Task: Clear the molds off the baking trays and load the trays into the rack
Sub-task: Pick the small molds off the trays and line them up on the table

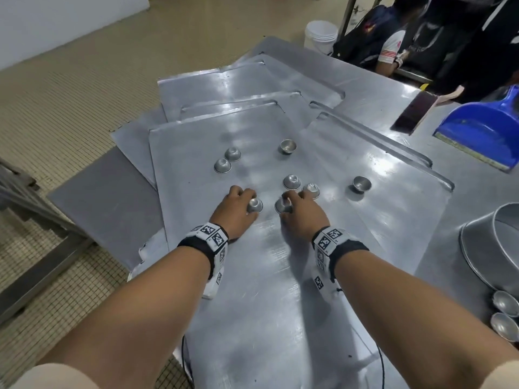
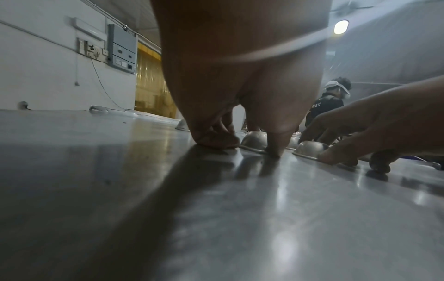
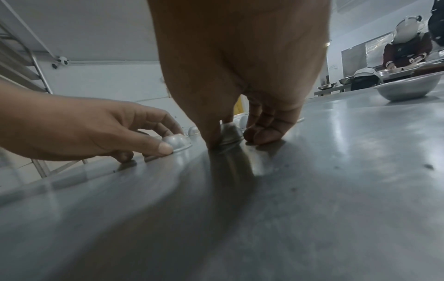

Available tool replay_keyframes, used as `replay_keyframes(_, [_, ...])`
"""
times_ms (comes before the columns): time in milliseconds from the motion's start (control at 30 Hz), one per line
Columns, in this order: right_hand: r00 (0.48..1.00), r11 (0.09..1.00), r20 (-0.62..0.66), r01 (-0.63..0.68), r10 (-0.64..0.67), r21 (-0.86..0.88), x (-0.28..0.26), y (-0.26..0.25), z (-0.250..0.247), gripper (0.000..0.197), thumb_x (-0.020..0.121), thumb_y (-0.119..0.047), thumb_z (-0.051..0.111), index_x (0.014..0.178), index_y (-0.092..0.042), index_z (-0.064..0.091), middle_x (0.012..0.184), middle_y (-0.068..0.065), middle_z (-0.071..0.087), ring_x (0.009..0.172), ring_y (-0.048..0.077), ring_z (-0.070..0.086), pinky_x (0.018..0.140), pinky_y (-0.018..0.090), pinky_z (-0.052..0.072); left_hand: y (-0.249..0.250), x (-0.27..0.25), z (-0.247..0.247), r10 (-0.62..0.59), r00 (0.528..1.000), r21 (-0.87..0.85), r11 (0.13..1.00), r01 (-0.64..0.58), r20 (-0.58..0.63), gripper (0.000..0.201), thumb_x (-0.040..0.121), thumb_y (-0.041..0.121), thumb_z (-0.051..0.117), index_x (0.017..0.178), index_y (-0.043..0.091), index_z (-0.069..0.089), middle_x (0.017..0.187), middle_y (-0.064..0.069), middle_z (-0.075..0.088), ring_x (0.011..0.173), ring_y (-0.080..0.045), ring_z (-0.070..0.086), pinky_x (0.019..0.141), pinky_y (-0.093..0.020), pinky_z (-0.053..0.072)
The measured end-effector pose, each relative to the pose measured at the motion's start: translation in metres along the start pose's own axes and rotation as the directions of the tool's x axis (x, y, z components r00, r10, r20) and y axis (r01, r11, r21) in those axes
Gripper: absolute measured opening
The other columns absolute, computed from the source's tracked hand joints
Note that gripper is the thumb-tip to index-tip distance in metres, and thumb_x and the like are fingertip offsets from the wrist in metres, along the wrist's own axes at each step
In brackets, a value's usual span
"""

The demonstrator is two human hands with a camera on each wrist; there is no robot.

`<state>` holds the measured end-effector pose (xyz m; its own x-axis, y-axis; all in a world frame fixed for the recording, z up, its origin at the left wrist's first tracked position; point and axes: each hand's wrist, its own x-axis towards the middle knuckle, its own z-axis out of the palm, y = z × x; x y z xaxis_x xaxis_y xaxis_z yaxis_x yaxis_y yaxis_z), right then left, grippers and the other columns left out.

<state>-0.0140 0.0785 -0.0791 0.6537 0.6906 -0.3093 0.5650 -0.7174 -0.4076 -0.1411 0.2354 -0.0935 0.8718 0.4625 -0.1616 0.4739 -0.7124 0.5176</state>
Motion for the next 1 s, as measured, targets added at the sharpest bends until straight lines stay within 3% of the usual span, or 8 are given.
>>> replay_keyframes(100, [0.998, 1.0, -0.06, 0.001, -0.001, 0.003, -0.004, 0.002, 0.003, 0.027, 0.096, -0.022, 0.053, 0.121, -0.013, 0.053, 0.13, 0.013, 0.051, 0.109, 0.036, 0.058, 0.078, 0.036, 0.043, -0.001, 0.0, -0.001, 0.028, 1.0, -0.006, 1.0, -0.028, -0.006, 0.035, 0.091, 0.028, 0.069, 0.121, 0.016, 0.055, 0.128, -0.009, 0.05, 0.105, -0.031, 0.056, 0.088, -0.037, 0.047])
replay_keyframes(233, [0.99, 0.98, -0.112, -0.061, 0.083, 0.187, -0.011, 0.01, 0.008, 0.023, 0.089, -0.029, 0.06, 0.107, -0.02, 0.049, 0.098, 0.005, 0.062, 0.092, 0.034, 0.062, 0.073, 0.035, 0.042, 0.001, -0.004, -0.003, 0.036, 0.999, -0.01, 0.999, -0.036, -0.029, 0.028, 0.091, 0.03, 0.069, 0.105, 0.015, 0.05, 0.106, -0.004, 0.057, 0.091, -0.028, 0.057, 0.072, -0.032, 0.036])
replay_keyframes(300, [0.988, 0.97, -0.126, -0.058, 0.09, 0.236, -0.017, 0.014, 0.01, 0.034, 0.085, -0.032, 0.065, 0.116, -0.024, 0.052, 0.107, 0.003, 0.065, 0.098, 0.032, 0.063, 0.08, 0.035, 0.046, 0.003, -0.008, -0.004, 0.036, 0.998, -0.013, 0.999, -0.036, -0.048, 0.023, 0.093, 0.031, 0.065, 0.104, 0.016, 0.051, 0.101, -0.004, 0.059, 0.09, -0.028, 0.058, 0.07, -0.032, 0.036])
replay_keyframes(400, [0.981, 0.963, -0.16, -0.062, 0.107, 0.263, -0.024, 0.018, 0.013, 0.053, 0.087, -0.035, 0.067, 0.137, -0.027, 0.051, 0.131, 0.004, 0.056, 0.114, 0.028, 0.06, 0.096, 0.037, 0.046, 0.005, -0.015, -0.005, 0.033, 0.999, -0.012, 0.999, -0.033, -0.002, 0.039, 0.096, 0.033, 0.062, 0.131, 0.018, 0.055, 0.126, -0.005, 0.058, 0.109, -0.028, 0.059, 0.088, -0.032, 0.044])
replay_keyframes(633, [0.973, 0.93, -0.21, -0.006, 0.089, 0.368, -0.05, 0.022, 0.018, 0.037, 0.084, -0.029, 0.069, 0.119, -0.029, 0.057, 0.115, 0.002, 0.054, 0.101, 0.025, 0.06, 0.089, 0.035, 0.047, 0.009, -0.037, -0.002, 0.048, 0.999, -0.039, 0.998, -0.047, 0.02, 0.02, 0.096, 0.033, 0.06, 0.103, 0.015, 0.064, 0.119, 0.002, 0.053, 0.095, -0.025, 0.059, 0.082, -0.032, 0.045])
replay_keyframes(800, [0.975, 0.918, -0.218, 0.049, 0.041, 0.393, -0.068, 0.024, 0.018, 0.024, 0.081, -0.026, 0.073, 0.098, -0.028, 0.057, 0.105, 0.0, 0.058, 0.095, 0.021, 0.062, 0.085, 0.034, 0.05, 0.017, -0.056, -0.003, 0.015, 1.0, -0.102, 0.995, -0.016, -0.008, 0.019, 0.094, 0.033, 0.06, 0.106, 0.019, 0.059, 0.102, 0.0, 0.063, 0.092, -0.024, 0.059, 0.076, -0.033, 0.045])
replay_keyframes(933, [0.977, 0.924, -0.215, 0.078, 0.005, 0.375, -0.08, 0.025, 0.021, 0.035, 0.08, -0.026, 0.075, 0.111, -0.024, 0.059, 0.109, 0.001, 0.059, 0.098, 0.019, 0.061, 0.086, 0.031, 0.05, 0.013, -0.069, -0.001, 0.049, 0.998, -0.126, 0.991, -0.053, -0.033, 0.042, 0.092, 0.034, 0.067, 0.131, 0.023, 0.055, 0.12, 0.006, 0.055, 0.101, -0.016, 0.056, 0.09, -0.032, 0.047])
replay_keyframes(1000, [0.982, 0.926, -0.186, 0.08, -0.011, 0.369, -0.083, 0.025, 0.022, 0.049, 0.08, -0.027, 0.076, 0.125, -0.025, 0.056, 0.117, 0.003, 0.06, 0.106, 0.018, 0.06, 0.092, 0.031, 0.05, 0.012, -0.075, 0.0, 0.061, 0.997, -0.11, 0.992, -0.065, -0.043, 0.03, 0.091, 0.029, 0.069, 0.119, 0.022, 0.059, 0.114, 0.007, 0.054, 0.095, -0.014, 0.057, 0.085, -0.027, 0.045])
